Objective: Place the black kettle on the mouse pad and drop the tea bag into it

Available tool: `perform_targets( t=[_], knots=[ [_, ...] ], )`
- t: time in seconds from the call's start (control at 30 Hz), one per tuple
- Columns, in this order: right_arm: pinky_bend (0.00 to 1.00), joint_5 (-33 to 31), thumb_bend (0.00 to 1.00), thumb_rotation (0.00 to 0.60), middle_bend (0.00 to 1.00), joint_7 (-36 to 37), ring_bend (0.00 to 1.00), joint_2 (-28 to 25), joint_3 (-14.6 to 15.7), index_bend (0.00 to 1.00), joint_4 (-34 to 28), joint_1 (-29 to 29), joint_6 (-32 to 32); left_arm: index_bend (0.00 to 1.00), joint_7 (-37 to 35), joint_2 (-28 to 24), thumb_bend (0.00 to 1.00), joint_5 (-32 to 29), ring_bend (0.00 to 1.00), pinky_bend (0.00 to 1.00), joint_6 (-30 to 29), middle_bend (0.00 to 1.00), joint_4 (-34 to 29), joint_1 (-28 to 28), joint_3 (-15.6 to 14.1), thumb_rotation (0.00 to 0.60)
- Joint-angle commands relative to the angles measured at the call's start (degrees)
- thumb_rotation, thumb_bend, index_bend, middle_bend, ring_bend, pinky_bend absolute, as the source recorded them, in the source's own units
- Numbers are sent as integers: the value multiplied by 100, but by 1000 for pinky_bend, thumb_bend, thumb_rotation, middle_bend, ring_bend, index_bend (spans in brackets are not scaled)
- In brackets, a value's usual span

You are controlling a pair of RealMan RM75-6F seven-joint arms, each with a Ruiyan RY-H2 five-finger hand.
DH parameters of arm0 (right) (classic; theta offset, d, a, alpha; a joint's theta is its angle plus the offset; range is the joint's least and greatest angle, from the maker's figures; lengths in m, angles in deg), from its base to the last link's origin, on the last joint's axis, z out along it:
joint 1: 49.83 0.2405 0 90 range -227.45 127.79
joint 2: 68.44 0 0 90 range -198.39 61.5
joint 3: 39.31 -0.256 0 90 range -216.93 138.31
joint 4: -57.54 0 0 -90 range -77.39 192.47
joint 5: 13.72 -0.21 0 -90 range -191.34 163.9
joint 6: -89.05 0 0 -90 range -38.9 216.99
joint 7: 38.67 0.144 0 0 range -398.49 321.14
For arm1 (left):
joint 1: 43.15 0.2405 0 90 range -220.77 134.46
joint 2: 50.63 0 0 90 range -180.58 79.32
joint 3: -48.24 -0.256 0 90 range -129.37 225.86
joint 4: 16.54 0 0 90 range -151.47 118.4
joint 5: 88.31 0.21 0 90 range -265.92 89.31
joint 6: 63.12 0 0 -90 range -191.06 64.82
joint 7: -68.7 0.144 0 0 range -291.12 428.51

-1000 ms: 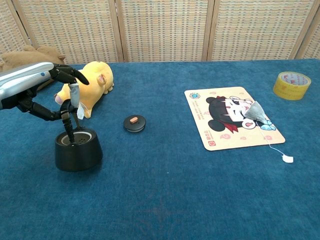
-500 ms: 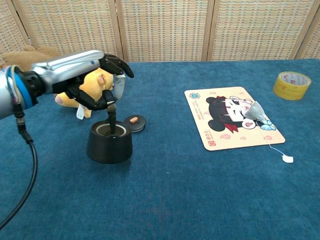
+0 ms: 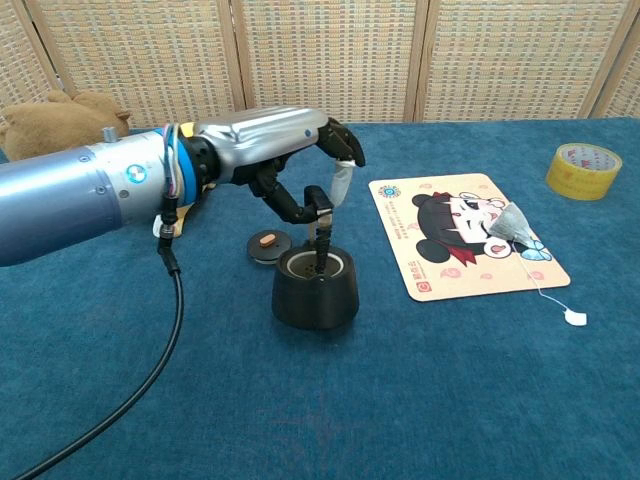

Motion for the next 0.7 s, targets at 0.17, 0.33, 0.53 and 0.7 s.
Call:
perform_targets(
  t=[0.17, 0.33, 0.53, 0.7],
  knots=[
    [109, 14, 181, 600, 152, 19, 45, 2, 12, 114, 10, -16, -20, 763, 318, 398, 645, -294, 96, 0, 263, 225, 434, -480, 186, 600],
    [109, -3, 181, 600, 152, 68, 45, -4, 24, 114, 39, -39, -27, 764, 451, 579, 645, -550, 96, 0, 361, 225, 677, -740, 305, 600],
    [109, -51, 181, 600, 152, 116, 44, 18, 29, 114, 100, -46, 7, 764, 516, 879, 645, -936, 96, 0, 562, 225, 1117, -1154, 543, 600],
    [109, -92, 181, 600, 152, 155, 44, -1, 36, 114, 121, -66, 20, 764, 570, 1095, 645, -1086, 96, 0, 651, 225, 1473, -1464, 596, 600]
  ],
)
